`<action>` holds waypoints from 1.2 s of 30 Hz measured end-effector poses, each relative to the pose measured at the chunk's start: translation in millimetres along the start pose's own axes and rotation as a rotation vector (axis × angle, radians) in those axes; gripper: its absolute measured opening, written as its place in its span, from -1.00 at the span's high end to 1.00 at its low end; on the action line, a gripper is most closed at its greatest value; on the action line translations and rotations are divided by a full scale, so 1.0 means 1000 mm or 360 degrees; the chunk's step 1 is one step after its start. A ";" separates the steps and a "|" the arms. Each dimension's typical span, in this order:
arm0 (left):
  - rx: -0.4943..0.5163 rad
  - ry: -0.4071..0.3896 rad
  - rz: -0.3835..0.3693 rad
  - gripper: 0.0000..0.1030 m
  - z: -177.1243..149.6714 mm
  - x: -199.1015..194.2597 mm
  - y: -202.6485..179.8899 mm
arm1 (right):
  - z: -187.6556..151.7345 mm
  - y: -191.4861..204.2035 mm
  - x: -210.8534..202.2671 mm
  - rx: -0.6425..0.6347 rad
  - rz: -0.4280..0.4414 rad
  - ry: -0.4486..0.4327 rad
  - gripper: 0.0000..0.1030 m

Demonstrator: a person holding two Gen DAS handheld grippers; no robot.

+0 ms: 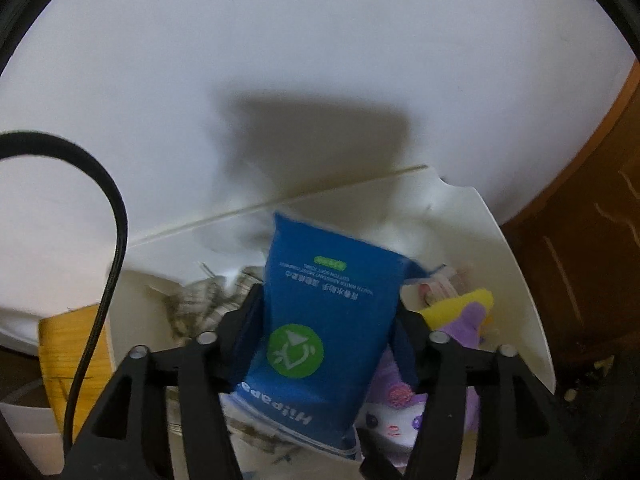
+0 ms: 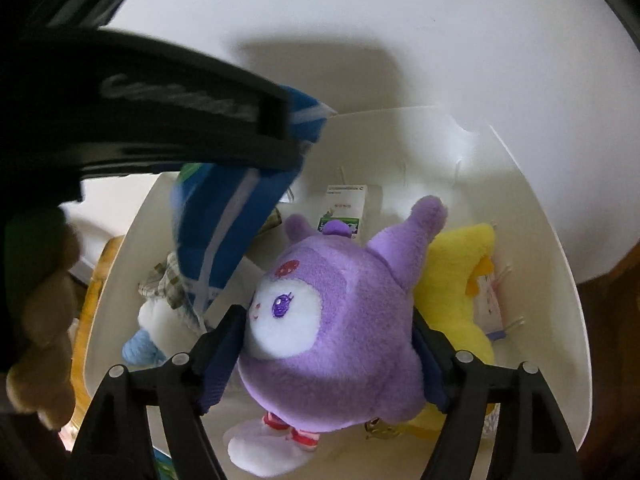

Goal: Organize objects
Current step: 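Carry the wipes packet and purple plush over the white tray, then open both tools to drop the packet and plush into the tray, then withdraw both open tools from the tray back over the table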

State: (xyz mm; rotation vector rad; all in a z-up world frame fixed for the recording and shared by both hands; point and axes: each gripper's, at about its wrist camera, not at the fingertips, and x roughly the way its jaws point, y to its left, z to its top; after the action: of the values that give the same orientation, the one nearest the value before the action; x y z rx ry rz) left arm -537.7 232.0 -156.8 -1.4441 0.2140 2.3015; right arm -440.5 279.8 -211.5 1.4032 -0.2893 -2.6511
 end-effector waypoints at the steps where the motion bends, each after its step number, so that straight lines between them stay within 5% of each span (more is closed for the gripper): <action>1: 0.0001 0.0023 -0.0010 -0.35 0.003 -0.002 -0.012 | -0.001 0.000 -0.001 -0.0011 0.0000 -0.0003 -0.54; 5: -0.0051 0.0014 -0.0036 -0.45 -0.003 -0.004 -0.009 | -0.003 -0.005 -0.009 -0.0004 0.0014 -0.0021 -0.54; 7: -0.0111 -0.0016 -0.0072 -0.68 -0.003 -0.013 -0.004 | -0.005 -0.010 -0.017 0.0012 0.0029 -0.0048 -0.54; 16: -0.0179 -0.0086 -0.0051 -0.69 -0.016 -0.050 0.004 | -0.020 -0.022 -0.067 0.0059 0.0099 -0.0199 -0.55; 36: -0.0045 -0.0246 -0.0110 -0.69 -0.113 -0.232 -0.026 | -0.065 0.008 -0.196 0.0005 0.0001 -0.0347 -0.56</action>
State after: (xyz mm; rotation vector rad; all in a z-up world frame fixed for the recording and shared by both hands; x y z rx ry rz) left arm -346.1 156.7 0.7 -1.2586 0.0853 2.3549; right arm -277.0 304.5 -87.8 1.1139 -0.3154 -2.8064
